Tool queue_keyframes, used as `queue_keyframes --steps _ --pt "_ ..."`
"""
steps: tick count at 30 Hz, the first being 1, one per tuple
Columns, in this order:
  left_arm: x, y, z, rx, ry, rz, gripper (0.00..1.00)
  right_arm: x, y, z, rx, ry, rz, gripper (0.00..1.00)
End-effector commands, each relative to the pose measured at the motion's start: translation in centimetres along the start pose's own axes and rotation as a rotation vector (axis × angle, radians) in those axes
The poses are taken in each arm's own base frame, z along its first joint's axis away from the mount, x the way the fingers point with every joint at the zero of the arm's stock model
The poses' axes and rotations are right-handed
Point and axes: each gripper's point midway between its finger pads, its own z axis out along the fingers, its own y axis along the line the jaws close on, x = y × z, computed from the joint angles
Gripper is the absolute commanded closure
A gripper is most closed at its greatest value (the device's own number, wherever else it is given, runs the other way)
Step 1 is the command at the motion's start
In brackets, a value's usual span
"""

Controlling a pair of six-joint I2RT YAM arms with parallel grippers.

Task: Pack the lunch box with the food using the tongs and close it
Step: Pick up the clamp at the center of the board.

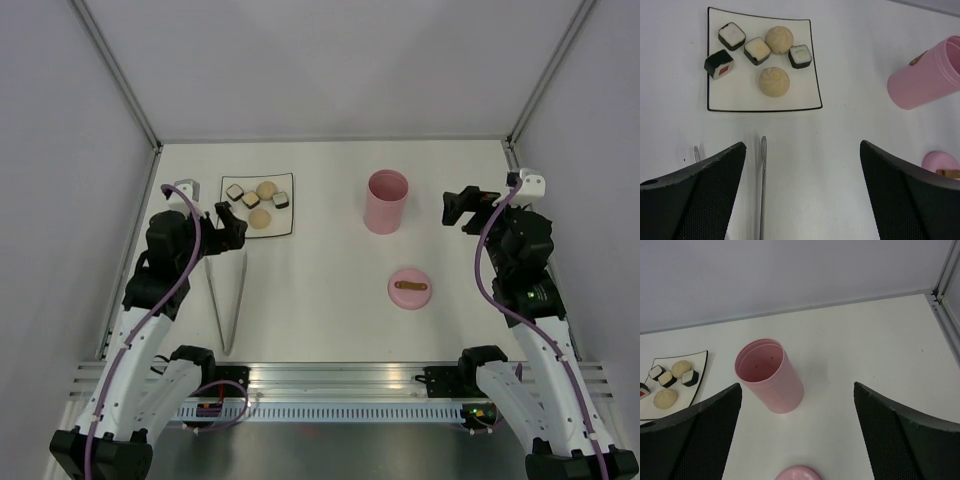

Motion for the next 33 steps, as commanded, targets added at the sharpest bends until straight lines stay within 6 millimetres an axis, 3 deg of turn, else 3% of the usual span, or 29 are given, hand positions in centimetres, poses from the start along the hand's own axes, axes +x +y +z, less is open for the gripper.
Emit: queue_keyframes --steps 1,4,5,6,8,10,12,15,22,28,33 --pt "-0.9 -0.3 -0.6 0.010 -0.002 0.055 0.00 -0.7 0.9 0.2 -0.048 -0.035 0.025 0.02" --pt "-0.1 -0.6 -1.7 0.043 0.042 0.122 0.00 -0.1 1.4 0.5 -0.076 -0.004 0.024 0.02" --pt "-0.8 -0.6 -2.2 0.037 0.057 0.145 0.00 0.2 1.4 0.6 -0.077 0.005 0.024 0.02" --pt "1.3 0.4 -3.0 -0.011 0.177 0.138 0.00 0.4 1.5 0.7 -0.079 0.019 0.024 0.02" --pt "1.3 1.4 -4.3 -0.090 0.251 0.147 0.00 1.1 1.4 0.9 -0.077 0.041 0.029 0.02" --pt "3.8 4.0 -5.3 -0.229 0.403 0.155 0.00 2.0 1.3 1.1 -0.075 0.058 0.040 0.02" --pt "4.0 4.9 -5.6 -0.315 0.415 0.100 0.00 2.9 1.5 1.3 -0.090 0.076 0.063 0.02" --pt "5.4 4.0 -4.9 -0.270 0.445 0.043 0.00 3.8 1.7 1.5 -0.102 0.101 0.096 0.02" --pt "8.3 4.3 -1.7 -0.311 0.543 -0.053 0.00 5.7 1.1 1.4 -0.078 0.131 0.109 0.02" --pt "11.5 6.8 -0.5 -0.503 0.542 -0.208 0.00 6.8 0.4 1.1 -0.051 0.151 0.103 0.02" --pt "13.3 7.5 -0.3 -0.551 0.537 -0.269 0.00 8.8 0.2 0.9 -0.047 0.186 0.139 0.02"
